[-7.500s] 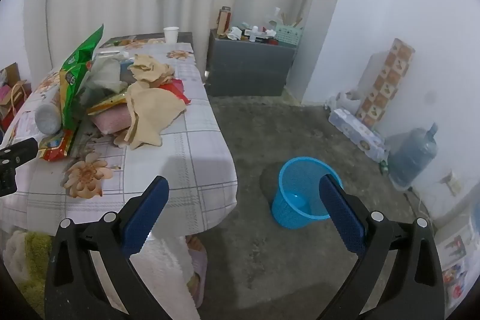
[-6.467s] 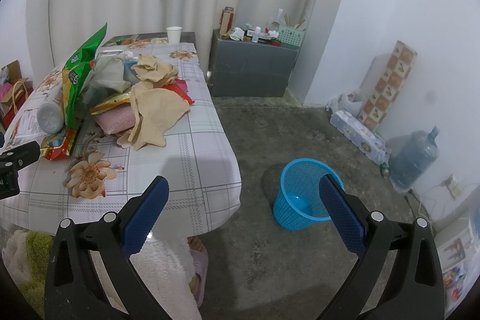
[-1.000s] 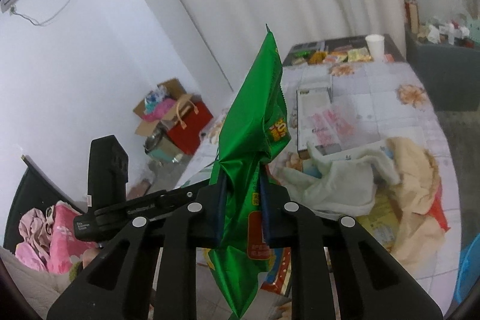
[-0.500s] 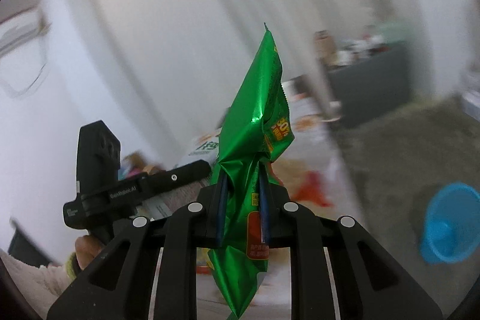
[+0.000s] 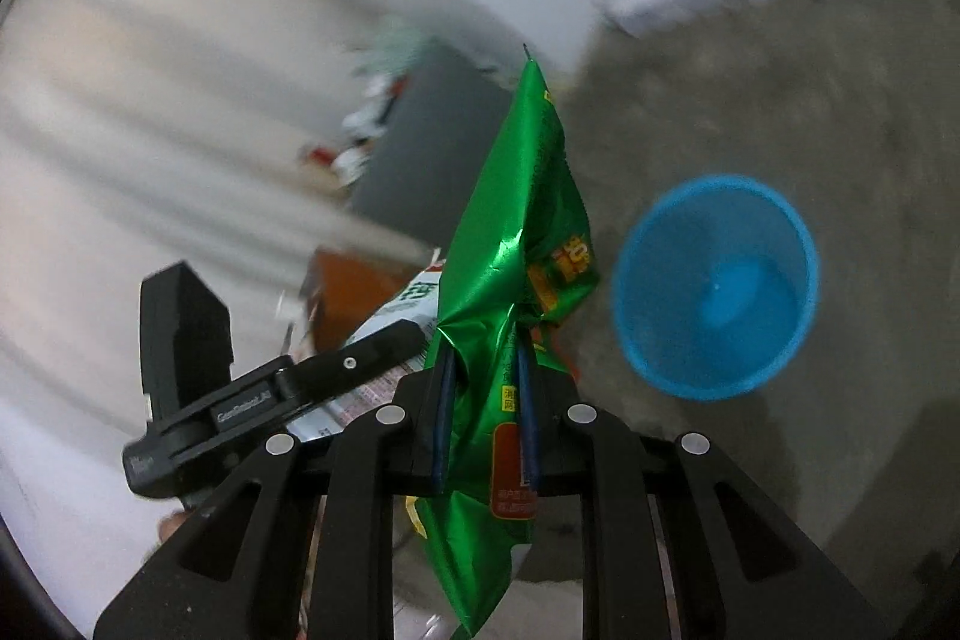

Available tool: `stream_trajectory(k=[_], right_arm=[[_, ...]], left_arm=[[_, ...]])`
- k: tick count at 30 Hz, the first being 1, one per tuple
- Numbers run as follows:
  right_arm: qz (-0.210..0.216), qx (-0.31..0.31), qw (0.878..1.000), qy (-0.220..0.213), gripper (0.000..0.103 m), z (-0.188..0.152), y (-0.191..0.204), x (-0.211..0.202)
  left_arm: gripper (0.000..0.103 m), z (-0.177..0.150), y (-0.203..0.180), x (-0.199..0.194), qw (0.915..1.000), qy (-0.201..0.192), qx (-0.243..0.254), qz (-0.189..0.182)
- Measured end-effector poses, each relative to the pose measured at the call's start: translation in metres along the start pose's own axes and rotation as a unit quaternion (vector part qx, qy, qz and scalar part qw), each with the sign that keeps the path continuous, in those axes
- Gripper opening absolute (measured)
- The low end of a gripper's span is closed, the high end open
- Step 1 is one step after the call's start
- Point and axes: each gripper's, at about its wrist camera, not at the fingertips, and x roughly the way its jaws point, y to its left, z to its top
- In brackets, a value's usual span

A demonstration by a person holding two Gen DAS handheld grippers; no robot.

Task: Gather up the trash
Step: 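Carry the bottle and chip bag over the blue wastebasket and release both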

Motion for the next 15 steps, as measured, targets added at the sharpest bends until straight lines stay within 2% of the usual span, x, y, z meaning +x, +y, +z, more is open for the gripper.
stream_trajectory(k=[1, 4, 10, 11, 13, 14, 15], right_arm=[[0.005, 0.042, 0.999, 0.009, 0.017, 0.010, -0.025, 0.020], [-0.005, 0.106, 0.994, 0.012, 0.017, 0.032, -0.071, 0.060], [-0.012, 0.194, 0.981, 0.012, 0.023, 0.041, -0.131, 0.118], [-0.012, 0.205, 0.979, 0.015, 0.028, 0.042, -0.138, 0.129], [-0.024, 0.218, 0.976, 0.008, 0.049, 0.045, -0.151, 0.145], [-0.026, 0.221, 0.975, 0.004, 0.062, 0.046, -0.159, 0.144], [-0.033, 0.224, 0.974, 0.006, 0.064, 0.041, -0.165, 0.148]], left_arm=[[0.061, 0.007, 0.000, 0.023, 0.9999, 0.010, 0.001, 0.008], [0.061, 0.025, 0.002, 0.076, 0.9994, 0.026, 0.002, 0.021], [0.062, 0.033, 0.000, 0.154, 0.9977, 0.042, 0.033, 0.042], [0.062, 0.034, 0.000, 0.166, 0.9971, 0.052, 0.031, 0.046], [0.066, 0.037, 0.001, 0.181, 0.9964, 0.069, 0.024, 0.043], [0.071, 0.038, 0.002, 0.183, 0.9963, 0.073, 0.022, 0.040], [0.075, 0.041, 0.002, 0.183, 0.9965, 0.072, 0.018, 0.039]])
